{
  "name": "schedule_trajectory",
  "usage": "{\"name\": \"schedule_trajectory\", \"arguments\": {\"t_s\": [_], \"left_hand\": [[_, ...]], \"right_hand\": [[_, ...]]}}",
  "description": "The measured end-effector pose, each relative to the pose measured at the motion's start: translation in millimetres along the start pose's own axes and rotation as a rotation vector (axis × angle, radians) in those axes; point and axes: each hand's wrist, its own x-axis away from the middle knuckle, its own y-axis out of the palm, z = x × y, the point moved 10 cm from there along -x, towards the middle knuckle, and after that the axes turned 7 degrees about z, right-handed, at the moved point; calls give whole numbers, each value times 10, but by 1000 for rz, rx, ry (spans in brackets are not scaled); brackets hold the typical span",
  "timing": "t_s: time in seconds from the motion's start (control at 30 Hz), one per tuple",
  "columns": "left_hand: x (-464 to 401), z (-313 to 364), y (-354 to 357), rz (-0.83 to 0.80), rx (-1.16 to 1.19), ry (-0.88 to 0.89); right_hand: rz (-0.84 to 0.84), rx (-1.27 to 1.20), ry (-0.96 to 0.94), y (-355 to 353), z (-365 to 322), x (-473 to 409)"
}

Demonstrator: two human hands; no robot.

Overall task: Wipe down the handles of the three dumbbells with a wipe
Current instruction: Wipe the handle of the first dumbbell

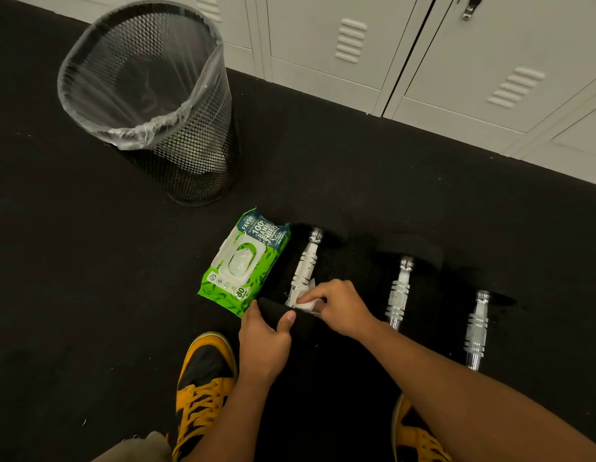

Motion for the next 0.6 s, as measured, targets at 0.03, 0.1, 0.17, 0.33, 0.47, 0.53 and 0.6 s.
{"name": "schedule_trajectory", "arguments": {"t_s": [0.03,0.1,0.17,0.33,0.47,0.53,0.6], "left_hand": [[0,0,-1,-3,3,-2],[-9,-8,6,-8,12,-2],[-19,-19,15,-11,22,-4],[-39,-28,22,-26,39,-9],[-75,-68,42,-67,61,-26],[-102,-75,36,-87,75,-32],[-129,-85,39,-107,79,-37]], "right_hand": [[50,-38,23,-91,15,-20],[232,-136,104,-357,82,-61],[433,-174,156,-609,137,-82],[529,-163,181,-691,82,-239],[533,-232,235,-551,22,-325],[526,-286,269,-479,13,-344],[510,-330,299,-423,30,-353]]}}
